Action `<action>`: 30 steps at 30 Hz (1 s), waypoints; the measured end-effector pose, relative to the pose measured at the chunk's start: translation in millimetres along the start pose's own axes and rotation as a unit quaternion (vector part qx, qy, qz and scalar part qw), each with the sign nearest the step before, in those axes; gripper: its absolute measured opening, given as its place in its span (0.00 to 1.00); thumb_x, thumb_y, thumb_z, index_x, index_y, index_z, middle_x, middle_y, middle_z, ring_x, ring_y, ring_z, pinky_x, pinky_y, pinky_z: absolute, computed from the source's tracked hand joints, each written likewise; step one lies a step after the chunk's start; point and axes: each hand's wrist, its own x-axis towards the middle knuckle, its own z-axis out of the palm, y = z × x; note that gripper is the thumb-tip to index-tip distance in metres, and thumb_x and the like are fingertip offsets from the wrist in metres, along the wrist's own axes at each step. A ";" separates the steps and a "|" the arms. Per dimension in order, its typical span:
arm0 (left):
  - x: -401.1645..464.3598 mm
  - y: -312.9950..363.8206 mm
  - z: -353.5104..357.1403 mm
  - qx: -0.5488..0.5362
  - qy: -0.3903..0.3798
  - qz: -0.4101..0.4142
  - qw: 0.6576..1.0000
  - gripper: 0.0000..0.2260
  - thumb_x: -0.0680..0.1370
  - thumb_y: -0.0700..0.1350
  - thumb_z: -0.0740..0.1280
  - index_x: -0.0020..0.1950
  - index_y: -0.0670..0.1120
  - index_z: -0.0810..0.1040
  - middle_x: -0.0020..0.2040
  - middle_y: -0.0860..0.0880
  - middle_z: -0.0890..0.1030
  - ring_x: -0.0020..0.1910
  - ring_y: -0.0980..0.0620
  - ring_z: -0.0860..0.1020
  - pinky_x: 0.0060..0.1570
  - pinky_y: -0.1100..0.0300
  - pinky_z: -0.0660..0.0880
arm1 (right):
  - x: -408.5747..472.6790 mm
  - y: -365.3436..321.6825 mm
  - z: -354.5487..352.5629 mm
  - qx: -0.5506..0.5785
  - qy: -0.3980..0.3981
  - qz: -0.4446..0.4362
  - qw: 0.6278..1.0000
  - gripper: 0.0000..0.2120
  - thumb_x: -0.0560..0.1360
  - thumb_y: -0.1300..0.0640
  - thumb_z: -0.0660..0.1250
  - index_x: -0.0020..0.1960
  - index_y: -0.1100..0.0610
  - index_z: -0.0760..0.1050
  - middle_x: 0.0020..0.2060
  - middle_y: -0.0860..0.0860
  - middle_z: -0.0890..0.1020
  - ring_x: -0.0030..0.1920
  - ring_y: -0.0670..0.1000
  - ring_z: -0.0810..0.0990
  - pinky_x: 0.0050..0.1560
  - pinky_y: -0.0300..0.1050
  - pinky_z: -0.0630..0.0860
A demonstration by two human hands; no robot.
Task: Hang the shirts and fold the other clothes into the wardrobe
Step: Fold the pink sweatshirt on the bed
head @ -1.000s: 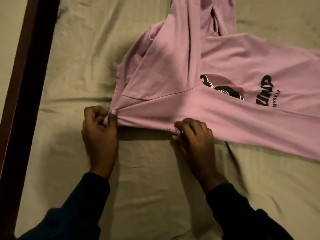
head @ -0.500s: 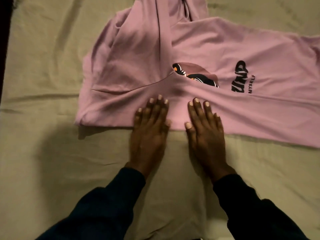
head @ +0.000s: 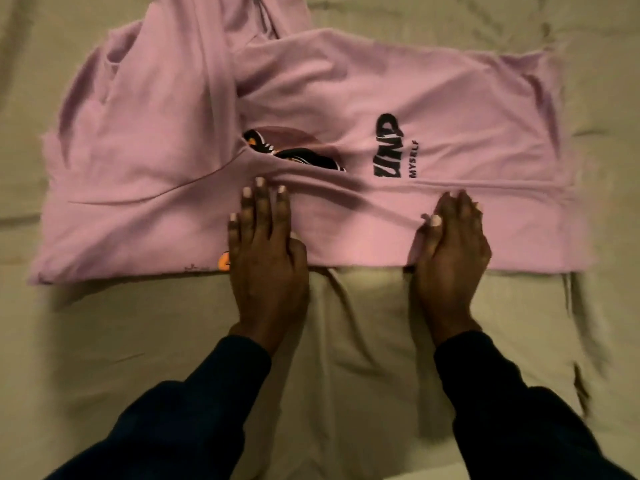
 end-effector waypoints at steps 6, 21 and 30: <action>1.6 54.6 20.4 -0.034 -0.026 0.039 0.998 0.27 0.83 0.49 0.55 0.82 0.44 0.54 0.82 0.46 0.51 0.81 0.49 0.48 0.78 0.46 0.52 | 68.9 42.0 -26.4 -0.043 0.004 -0.073 0.996 0.14 0.78 0.59 0.65 0.62 0.52 0.78 0.59 0.55 0.77 0.58 0.60 0.71 0.49 0.46 0.60; 10.8 105.2 34.5 -0.021 -0.059 0.079 0.995 0.25 0.85 0.51 0.50 0.82 0.46 0.54 0.83 0.48 0.50 0.81 0.51 0.46 0.79 0.47 0.47 | 42.3 21.1 -4.9 0.054 -0.189 -0.234 0.952 0.25 0.85 0.50 0.53 0.80 0.54 0.58 0.80 0.51 0.56 0.80 0.49 0.51 0.78 0.54 0.53; 18.5 96.0 41.4 0.046 -0.016 0.073 0.996 0.26 0.84 0.53 0.53 0.82 0.50 0.54 0.82 0.51 0.52 0.81 0.51 0.48 0.79 0.45 0.51 | 87.3 176.9 -45.5 -0.099 -0.076 -0.007 0.992 0.26 0.84 0.50 0.46 0.81 0.53 0.52 0.80 0.49 0.55 0.80 0.49 0.51 0.78 0.59 0.49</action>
